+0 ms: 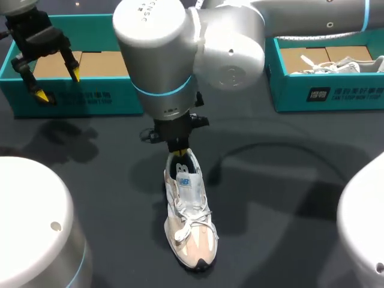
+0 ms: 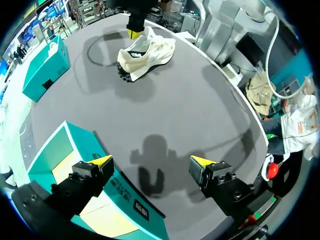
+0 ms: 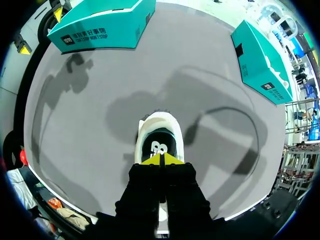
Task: Take the shoe out of the shoebox, open the shoe tongue, remove and reinsert the insole, then place the shoe into the shoebox
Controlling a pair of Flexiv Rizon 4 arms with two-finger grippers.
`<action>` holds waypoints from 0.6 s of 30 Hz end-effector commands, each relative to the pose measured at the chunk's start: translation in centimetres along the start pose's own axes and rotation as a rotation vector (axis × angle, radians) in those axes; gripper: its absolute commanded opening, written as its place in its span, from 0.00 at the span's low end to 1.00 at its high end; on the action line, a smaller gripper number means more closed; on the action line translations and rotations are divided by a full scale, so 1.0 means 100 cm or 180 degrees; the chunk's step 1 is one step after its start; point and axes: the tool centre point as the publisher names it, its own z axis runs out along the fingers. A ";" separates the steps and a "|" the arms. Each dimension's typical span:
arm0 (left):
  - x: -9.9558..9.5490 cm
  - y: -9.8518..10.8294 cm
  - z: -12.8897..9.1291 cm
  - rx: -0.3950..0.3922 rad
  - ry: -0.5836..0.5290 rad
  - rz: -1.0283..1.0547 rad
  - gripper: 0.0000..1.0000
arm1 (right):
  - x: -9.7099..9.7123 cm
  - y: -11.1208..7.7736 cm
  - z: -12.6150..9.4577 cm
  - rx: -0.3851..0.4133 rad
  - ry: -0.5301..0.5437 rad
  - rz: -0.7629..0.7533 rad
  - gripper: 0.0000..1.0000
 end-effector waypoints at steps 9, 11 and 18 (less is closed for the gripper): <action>-0.001 0.000 0.000 -0.0004 0.0007 0.0001 1.00 | 0.004 -0.001 0.028 -0.0108 -0.0103 -0.0035 0.00; -0.001 0.000 0.000 -0.0004 0.0007 0.0001 1.00 | 0.007 -0.002 0.040 -0.0122 -0.0109 -0.0017 0.00; -0.001 0.000 0.000 -0.0004 0.0007 0.0001 1.00 | 0.009 -0.008 0.064 -0.0177 -0.0065 0.0067 0.00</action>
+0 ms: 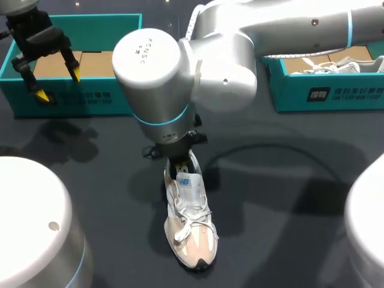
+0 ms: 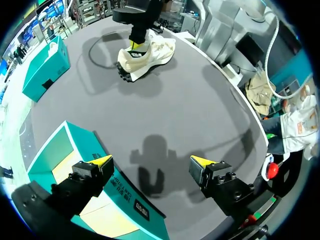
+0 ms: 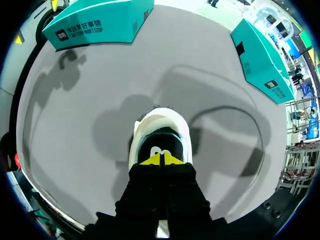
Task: Take the shoe out of the shoebox, open the shoe tongue, remove and reinsert the insole, then place the shoe into the shoebox
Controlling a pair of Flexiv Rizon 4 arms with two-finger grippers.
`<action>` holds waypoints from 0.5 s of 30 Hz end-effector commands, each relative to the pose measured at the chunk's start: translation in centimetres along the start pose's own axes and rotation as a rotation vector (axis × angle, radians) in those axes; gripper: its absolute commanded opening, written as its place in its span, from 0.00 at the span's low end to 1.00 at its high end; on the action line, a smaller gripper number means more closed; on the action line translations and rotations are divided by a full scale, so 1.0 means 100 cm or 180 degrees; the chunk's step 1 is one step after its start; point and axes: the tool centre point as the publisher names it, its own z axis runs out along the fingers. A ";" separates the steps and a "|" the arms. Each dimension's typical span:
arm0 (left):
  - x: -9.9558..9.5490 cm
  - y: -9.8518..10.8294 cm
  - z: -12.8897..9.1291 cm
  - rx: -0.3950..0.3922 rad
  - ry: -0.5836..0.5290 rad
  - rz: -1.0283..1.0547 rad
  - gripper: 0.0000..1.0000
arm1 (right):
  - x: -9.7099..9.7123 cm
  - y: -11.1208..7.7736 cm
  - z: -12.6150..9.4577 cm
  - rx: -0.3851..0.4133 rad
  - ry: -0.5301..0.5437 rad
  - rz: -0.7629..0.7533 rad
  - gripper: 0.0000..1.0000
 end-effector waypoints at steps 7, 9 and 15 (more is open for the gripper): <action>0.000 0.000 -0.001 -0.0007 0.0005 0.0001 1.00 | 0.009 -0.002 0.036 -0.0032 -0.0058 -0.0017 0.00; 0.000 0.000 -0.001 -0.0007 0.0005 0.0001 1.00 | 0.009 -0.002 0.038 -0.0024 -0.0070 -0.0018 0.00; 0.000 0.000 -0.001 -0.0007 0.0005 0.0001 1.00 | 0.005 -0.010 0.013 -0.0067 -0.0435 0.0048 0.00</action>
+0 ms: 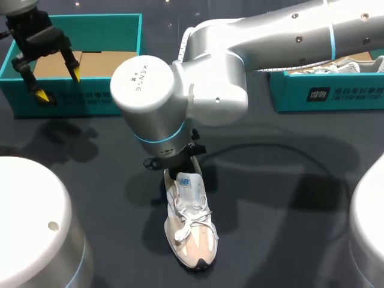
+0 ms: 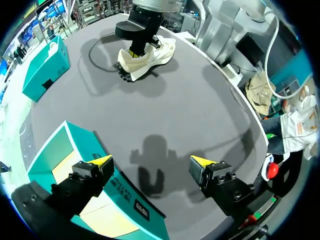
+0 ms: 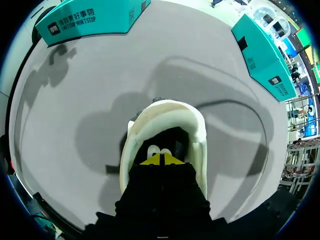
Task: Take the shoe out of the shoebox, open the shoe tongue, remove and reinsert the insole, then place the shoe into the shoebox
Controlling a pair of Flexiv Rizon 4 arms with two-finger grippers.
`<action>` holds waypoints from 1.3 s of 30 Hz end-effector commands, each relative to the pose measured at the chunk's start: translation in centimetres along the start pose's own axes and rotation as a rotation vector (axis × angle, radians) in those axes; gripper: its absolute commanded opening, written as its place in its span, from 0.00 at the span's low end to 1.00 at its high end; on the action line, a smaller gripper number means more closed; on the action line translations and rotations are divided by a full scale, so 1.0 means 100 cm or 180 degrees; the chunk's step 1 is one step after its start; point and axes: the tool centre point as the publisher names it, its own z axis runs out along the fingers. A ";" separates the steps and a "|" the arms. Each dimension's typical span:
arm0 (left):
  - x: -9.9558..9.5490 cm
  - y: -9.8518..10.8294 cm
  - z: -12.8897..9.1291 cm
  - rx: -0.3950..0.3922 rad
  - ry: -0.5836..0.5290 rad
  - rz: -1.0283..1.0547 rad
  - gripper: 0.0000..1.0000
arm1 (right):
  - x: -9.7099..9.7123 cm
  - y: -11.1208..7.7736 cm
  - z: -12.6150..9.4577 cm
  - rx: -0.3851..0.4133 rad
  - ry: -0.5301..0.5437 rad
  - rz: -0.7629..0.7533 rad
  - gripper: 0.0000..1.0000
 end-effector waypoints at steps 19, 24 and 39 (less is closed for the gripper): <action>0.000 0.000 0.000 -0.0008 0.0004 0.0001 1.00 | -0.007 -0.017 0.028 0.0161 -0.0206 0.0096 0.00; 0.000 0.000 0.000 -0.0008 0.0004 0.0001 1.00 | 0.000 -0.020 0.029 0.0170 -0.0109 0.0093 0.00; 0.000 0.000 0.000 -0.0008 0.0004 0.0001 1.00 | 0.010 0.006 0.031 0.0072 0.0254 -0.0074 0.00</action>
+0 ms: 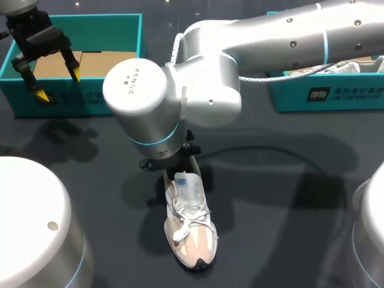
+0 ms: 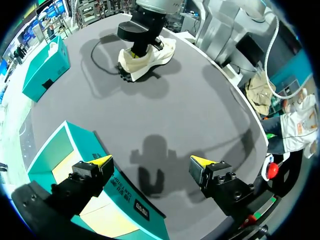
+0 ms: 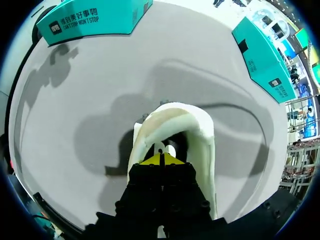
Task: Take the shoe out of the shoebox, open the shoe tongue, remove and reinsert the insole, then place the shoe into the shoebox
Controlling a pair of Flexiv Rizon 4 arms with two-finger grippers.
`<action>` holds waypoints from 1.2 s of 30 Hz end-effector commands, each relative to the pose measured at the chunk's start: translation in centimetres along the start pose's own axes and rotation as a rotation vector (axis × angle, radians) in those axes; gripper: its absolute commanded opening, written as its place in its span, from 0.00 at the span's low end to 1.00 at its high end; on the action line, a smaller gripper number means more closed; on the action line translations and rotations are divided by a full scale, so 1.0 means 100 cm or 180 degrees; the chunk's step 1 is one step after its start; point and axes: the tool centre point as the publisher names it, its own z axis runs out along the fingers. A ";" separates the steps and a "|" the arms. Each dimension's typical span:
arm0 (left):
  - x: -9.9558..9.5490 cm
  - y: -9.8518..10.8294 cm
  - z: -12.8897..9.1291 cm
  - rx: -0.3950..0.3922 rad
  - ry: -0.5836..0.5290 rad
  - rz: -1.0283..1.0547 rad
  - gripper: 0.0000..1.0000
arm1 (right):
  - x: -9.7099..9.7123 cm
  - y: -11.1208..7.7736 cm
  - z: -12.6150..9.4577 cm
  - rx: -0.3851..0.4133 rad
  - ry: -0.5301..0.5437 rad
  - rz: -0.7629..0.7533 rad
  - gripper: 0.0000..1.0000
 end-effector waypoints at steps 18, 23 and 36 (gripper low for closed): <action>0.001 0.000 0.000 -0.0008 0.0003 0.0001 1.00 | -0.016 -0.019 -0.012 0.0546 0.0418 0.0110 0.00; 0.001 0.000 0.000 -0.0008 0.0003 0.0001 1.00 | -0.019 -0.022 -0.023 0.0709 0.0506 0.0008 0.00; 0.001 0.000 0.000 -0.0008 0.0003 0.0001 1.00 | -0.016 -0.031 -0.023 0.1078 0.0747 -0.0180 0.30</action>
